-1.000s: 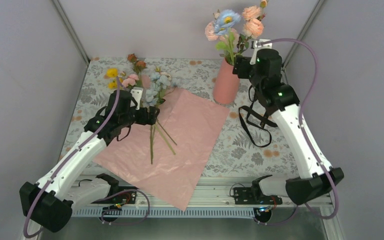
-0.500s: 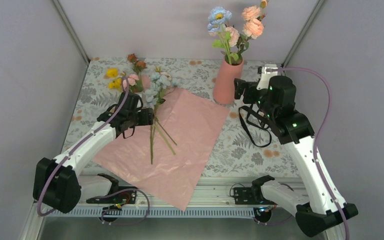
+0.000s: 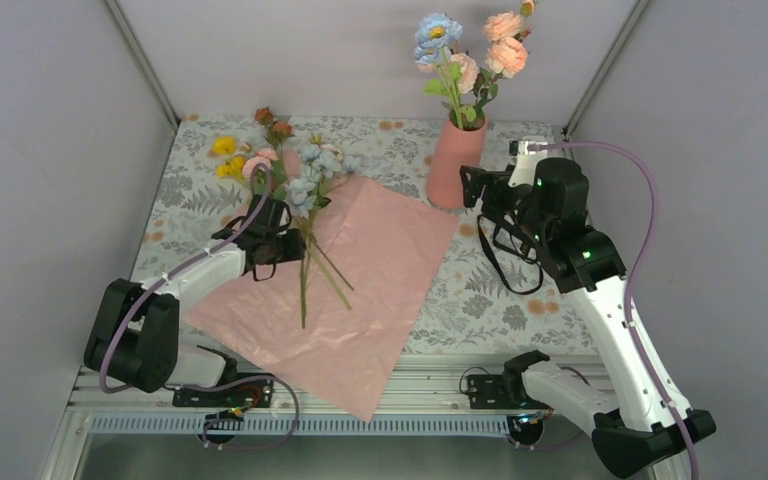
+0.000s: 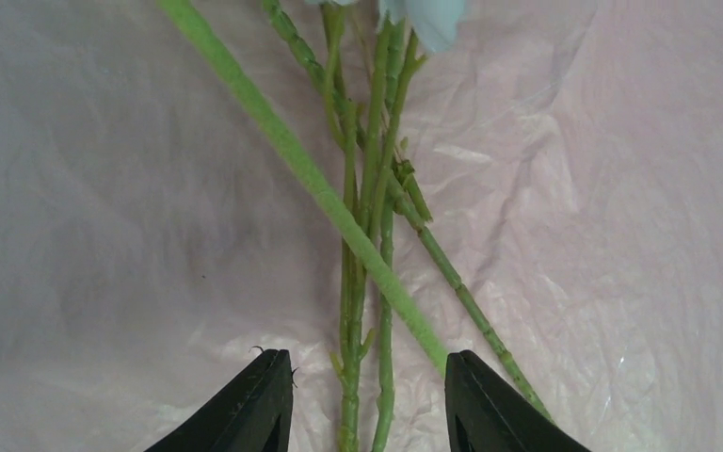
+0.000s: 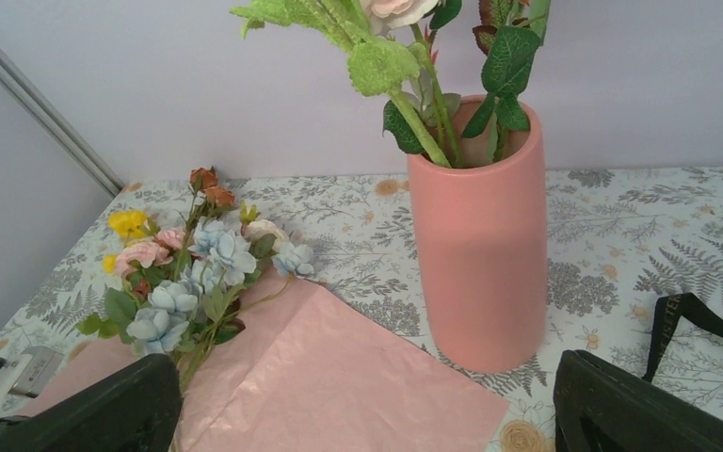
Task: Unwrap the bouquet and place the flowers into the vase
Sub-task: Pick up the fake flower from the wrapping paper.
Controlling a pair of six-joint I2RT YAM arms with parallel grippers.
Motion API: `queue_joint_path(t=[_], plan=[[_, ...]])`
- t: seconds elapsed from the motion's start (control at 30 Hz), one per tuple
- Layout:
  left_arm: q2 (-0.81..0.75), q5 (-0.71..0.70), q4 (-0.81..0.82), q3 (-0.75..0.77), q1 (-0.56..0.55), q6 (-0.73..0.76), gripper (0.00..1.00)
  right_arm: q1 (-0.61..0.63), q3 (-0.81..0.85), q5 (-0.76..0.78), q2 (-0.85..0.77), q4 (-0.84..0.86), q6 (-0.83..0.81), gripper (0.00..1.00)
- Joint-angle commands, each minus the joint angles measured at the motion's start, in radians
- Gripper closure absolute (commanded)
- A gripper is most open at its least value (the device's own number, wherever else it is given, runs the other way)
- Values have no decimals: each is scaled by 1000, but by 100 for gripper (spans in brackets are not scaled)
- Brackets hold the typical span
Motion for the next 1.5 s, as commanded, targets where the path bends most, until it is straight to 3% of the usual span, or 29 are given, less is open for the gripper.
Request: queue_joint_path(t=[0.0,0.23,1.0,1.13,1.33,1.47], plan=[[20,-10,54,7,34,-64,58,-4,-3,-28,-6,33,18,0],[36,109,217,-37,147,-154,62,-4,4,-48,1,30,27,0],[279,220,515,-61,212,-304,68,-2,-2,-69,16,46,41,0],[300,232,544,-66,220,-323,72,-2,-4,-66,11,47,53,0],[281,218,555,-79,230,-334,88,-2,5,-67,19,38,52,0],[241,186,526,-83,234,-335,92,-2,-9,-66,4,48,48,0]])
